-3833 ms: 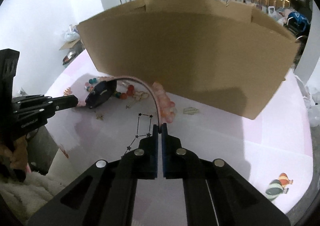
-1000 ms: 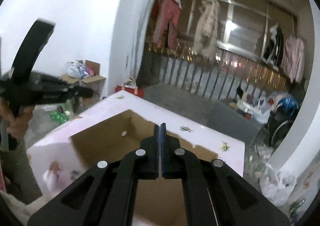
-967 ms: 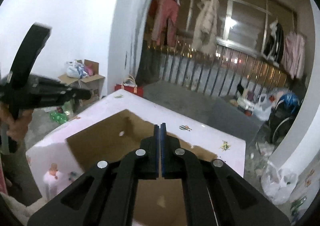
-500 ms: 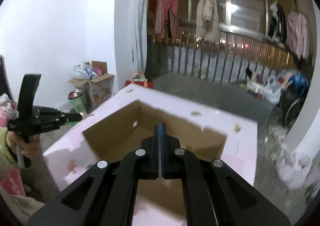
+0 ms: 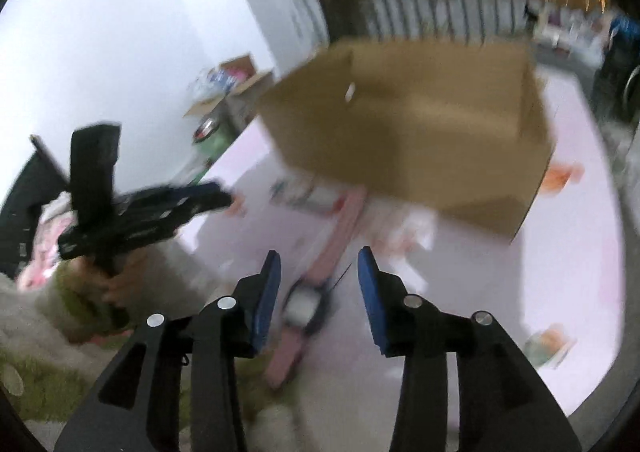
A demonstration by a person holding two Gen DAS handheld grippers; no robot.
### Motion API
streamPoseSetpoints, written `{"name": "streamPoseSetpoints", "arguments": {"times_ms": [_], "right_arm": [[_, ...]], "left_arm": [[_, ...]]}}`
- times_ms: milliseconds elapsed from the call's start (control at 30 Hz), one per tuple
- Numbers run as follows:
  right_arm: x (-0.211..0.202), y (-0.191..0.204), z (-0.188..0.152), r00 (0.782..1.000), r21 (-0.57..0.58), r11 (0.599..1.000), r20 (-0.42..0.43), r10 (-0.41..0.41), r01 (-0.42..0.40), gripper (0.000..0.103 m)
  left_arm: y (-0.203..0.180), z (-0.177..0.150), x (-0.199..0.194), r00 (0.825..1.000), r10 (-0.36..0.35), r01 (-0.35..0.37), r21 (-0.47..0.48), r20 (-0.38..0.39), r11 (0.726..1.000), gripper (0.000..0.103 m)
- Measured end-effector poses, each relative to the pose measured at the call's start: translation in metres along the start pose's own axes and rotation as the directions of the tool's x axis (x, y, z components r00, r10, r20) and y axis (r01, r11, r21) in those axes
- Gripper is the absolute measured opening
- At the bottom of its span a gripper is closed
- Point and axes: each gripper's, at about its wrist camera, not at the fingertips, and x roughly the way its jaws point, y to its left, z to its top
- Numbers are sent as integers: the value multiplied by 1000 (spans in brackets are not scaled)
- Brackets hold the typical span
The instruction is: Organize jewelry
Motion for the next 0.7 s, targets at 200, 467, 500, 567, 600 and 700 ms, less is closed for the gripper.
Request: {"name": "streamPoseSetpoints", "arguments": {"times_ms": [200,467,500,567,600,700], "right_arm": [[36,8,-33,978,106,992,-190,90,-70,40],[70,12,-48,940,170,985,-334,69,-12,40],[71,12,-49,937,173,985,-342,67,-7,40],[76,12,-49,932,186,983,-356,62,6,40],[78,12,-49,931,189,982,-361,58,12,40],[89,11,-47,928,194,981,-370,41,33,40]], "left_arm": [[-23,-15,7,1000,21,-23,101,18,995,41],[-35,-22,9,999,27,-31,136,32,990,41],[-36,-23,9,999,28,-32,137,36,990,41],[-35,-23,8,999,28,-33,136,42,990,41],[-36,-23,8,999,29,-34,136,45,990,41],[-36,-23,7,998,28,-35,139,51,990,41]]}}
